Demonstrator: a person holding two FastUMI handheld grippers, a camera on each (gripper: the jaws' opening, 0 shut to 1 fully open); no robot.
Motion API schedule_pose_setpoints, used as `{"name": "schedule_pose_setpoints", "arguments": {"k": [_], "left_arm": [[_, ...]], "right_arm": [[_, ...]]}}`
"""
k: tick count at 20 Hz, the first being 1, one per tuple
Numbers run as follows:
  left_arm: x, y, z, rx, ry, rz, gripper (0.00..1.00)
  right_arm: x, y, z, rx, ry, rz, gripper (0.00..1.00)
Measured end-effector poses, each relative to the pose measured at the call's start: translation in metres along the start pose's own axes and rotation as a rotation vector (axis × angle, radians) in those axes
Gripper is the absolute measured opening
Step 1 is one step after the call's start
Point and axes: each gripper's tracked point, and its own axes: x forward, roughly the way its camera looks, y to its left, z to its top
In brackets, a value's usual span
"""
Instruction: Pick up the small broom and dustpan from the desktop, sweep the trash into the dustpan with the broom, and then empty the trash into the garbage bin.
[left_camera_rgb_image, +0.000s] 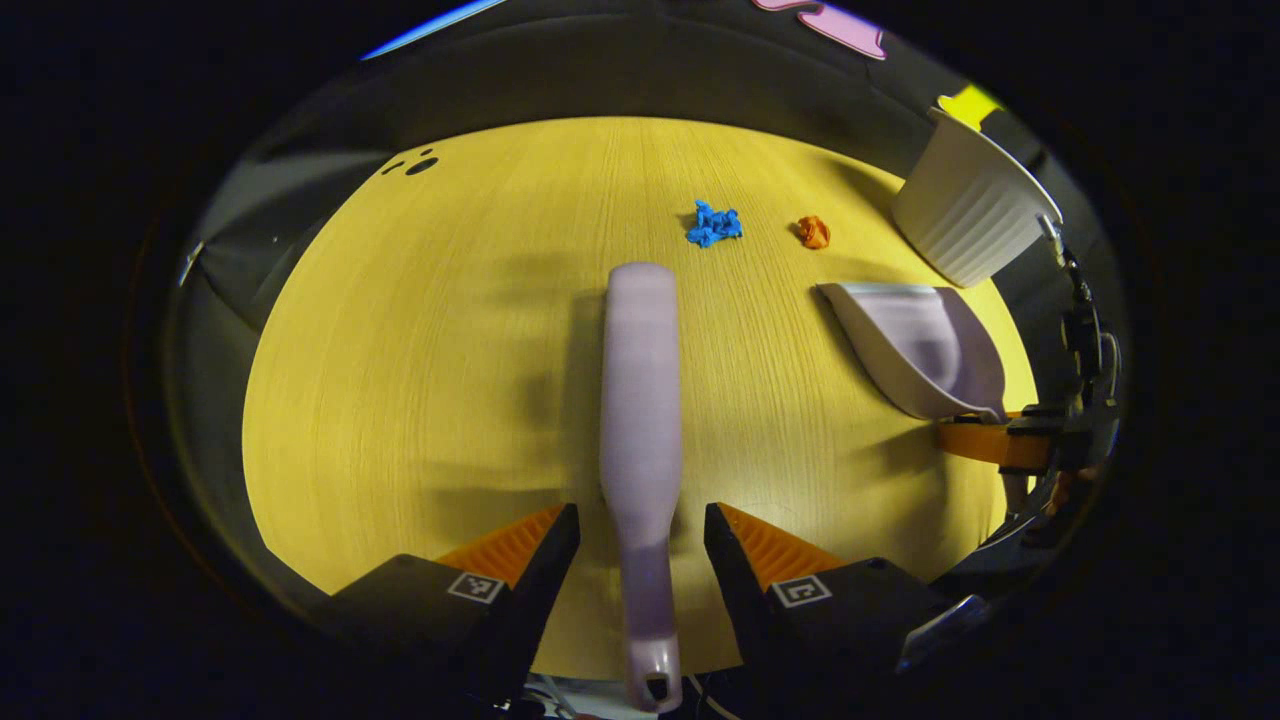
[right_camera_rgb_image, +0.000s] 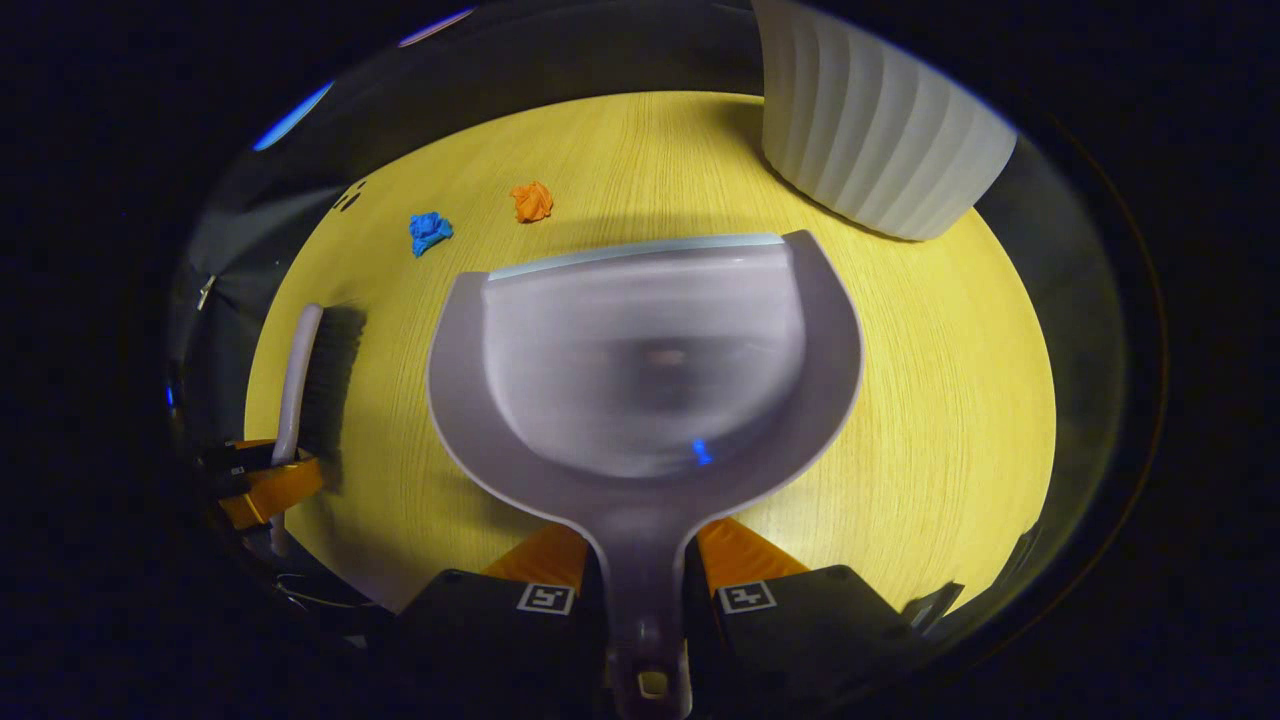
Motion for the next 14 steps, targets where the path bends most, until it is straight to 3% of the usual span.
{"name": "schedule_pose_setpoints", "arguments": {"k": [6,9,13,14], "left_arm": [[0.018,-0.004,-0.005,0.004,0.017,0.037,0.68],[0.02,-0.006,-0.002,0.056,0.006,0.051,0.51],[0.022,-0.005,0.004,0.012,-0.044,0.058,0.3],[0.022,-0.005,0.005,0.012,-0.052,0.058,0.29]], "right_arm": [[-0.001,0.0,0.0,0.002,-0.021,0.004,0.37],[-0.002,0.0,0.0,-0.003,-0.029,0.01,0.37],[-0.002,0.0,0.0,-0.013,-0.035,0.017,0.37],[-0.002,0.0,0.0,-0.015,-0.034,0.02,0.37]]}}
